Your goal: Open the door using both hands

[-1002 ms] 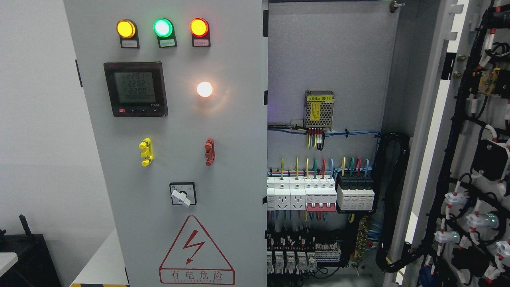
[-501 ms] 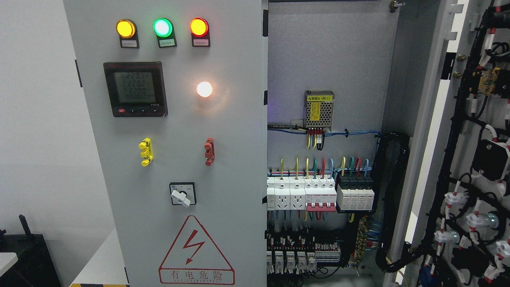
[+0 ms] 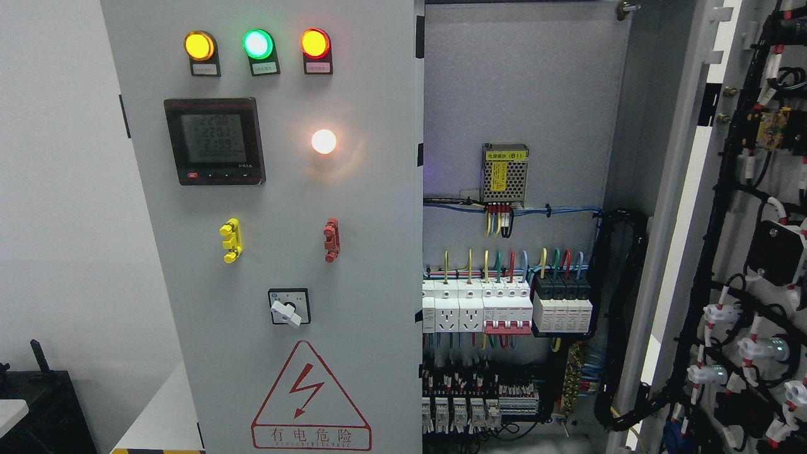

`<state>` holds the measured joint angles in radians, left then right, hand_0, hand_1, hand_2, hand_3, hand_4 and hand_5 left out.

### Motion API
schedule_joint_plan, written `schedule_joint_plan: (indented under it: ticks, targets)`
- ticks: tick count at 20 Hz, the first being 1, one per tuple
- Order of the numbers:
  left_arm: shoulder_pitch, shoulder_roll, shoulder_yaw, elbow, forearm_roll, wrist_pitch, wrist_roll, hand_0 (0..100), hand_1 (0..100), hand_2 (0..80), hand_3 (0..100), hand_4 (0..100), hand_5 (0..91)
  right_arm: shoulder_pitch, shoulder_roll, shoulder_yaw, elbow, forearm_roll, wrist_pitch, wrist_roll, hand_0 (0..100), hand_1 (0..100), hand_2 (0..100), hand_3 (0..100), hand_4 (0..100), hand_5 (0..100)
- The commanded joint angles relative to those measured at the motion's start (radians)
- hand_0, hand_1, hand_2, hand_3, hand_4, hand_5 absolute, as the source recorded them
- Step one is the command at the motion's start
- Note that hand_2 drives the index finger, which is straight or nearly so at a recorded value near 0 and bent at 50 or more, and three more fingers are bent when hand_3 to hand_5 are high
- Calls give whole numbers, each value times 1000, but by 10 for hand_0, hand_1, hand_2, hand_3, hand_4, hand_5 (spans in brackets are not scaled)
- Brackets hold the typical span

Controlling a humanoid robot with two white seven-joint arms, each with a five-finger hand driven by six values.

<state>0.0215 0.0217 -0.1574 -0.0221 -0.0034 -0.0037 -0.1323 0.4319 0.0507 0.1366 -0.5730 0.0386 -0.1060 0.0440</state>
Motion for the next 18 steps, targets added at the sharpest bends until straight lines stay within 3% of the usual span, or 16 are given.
schedule_joint_plan:
  ticks: [1, 3, 9, 13, 18]
  targets:
    - [35, -57, 213, 91, -105, 1, 2, 0, 0, 0, 0, 43, 0, 191, -84, -26, -465, -3, -57, -4, 0, 0, 0, 0, 0, 0]
    - [38, -57, 228, 85, -113, -4, 2, 0, 0, 0, 0, 43, 0, 240, -86, -60, -520, -3, -96, -4, 0, 0, 0, 0, 0, 0]
    - [38, -55, 228, 84, -112, -10, 0, 0, 0, 0, 0, 43, 0, 465, -88, -46, -752, -11, -322, -4, 0, 0, 0, 0, 0, 0]
    - [37, -55, 225, 82, -107, -19, -1, 0, 0, 0, 0, 43, 0, 512, -100, -23, -797, -11, -464, -4, 0, 0, 0, 0, 0, 0]
    - [37, -54, 225, 25, -101, -45, -1, 0, 0, 0, 0, 43, 0, 544, -159, 46, -928, -17, -497, -4, 0, 0, 0, 0, 0, 0]
